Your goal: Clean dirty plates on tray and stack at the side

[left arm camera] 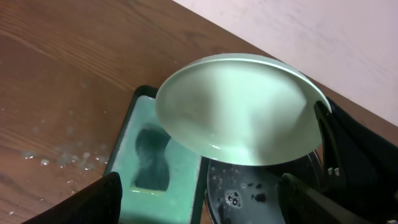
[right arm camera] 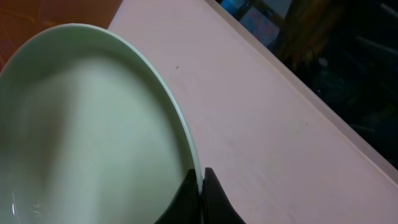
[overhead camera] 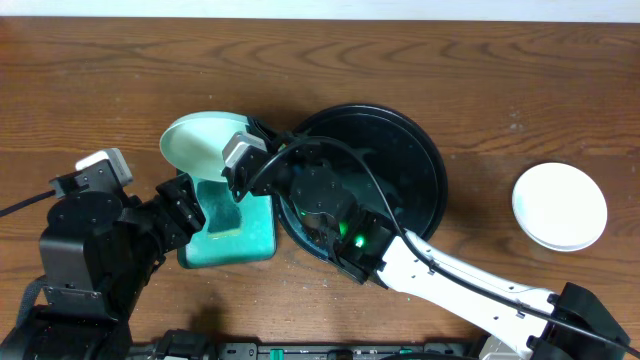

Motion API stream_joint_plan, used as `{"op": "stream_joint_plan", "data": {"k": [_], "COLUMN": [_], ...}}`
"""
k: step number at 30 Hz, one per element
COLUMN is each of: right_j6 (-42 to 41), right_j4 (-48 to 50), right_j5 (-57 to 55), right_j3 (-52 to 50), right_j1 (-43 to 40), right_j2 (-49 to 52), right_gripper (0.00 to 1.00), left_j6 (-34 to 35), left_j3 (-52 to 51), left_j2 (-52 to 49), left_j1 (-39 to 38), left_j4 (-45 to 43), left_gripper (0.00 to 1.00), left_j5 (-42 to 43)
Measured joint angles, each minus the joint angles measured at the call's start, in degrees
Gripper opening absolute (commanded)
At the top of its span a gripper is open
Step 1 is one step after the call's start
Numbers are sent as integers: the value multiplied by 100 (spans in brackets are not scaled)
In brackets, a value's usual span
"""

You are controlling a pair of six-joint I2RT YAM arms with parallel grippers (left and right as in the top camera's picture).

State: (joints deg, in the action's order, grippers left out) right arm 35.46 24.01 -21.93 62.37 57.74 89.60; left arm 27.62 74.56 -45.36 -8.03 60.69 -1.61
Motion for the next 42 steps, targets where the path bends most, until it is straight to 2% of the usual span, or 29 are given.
{"op": "stream_joint_plan", "data": {"k": [42], "right_j6": [2], "right_j4": [0], "right_j5": [-153], "right_j3": [0], "right_j1": [0], "right_j2": [0], "right_gripper": [1], "left_j6": [0], "left_j3": [0], "left_j2": [0], "left_j1": [0], "left_j4": [0], "left_gripper": [80], "left_j5": [0]}}
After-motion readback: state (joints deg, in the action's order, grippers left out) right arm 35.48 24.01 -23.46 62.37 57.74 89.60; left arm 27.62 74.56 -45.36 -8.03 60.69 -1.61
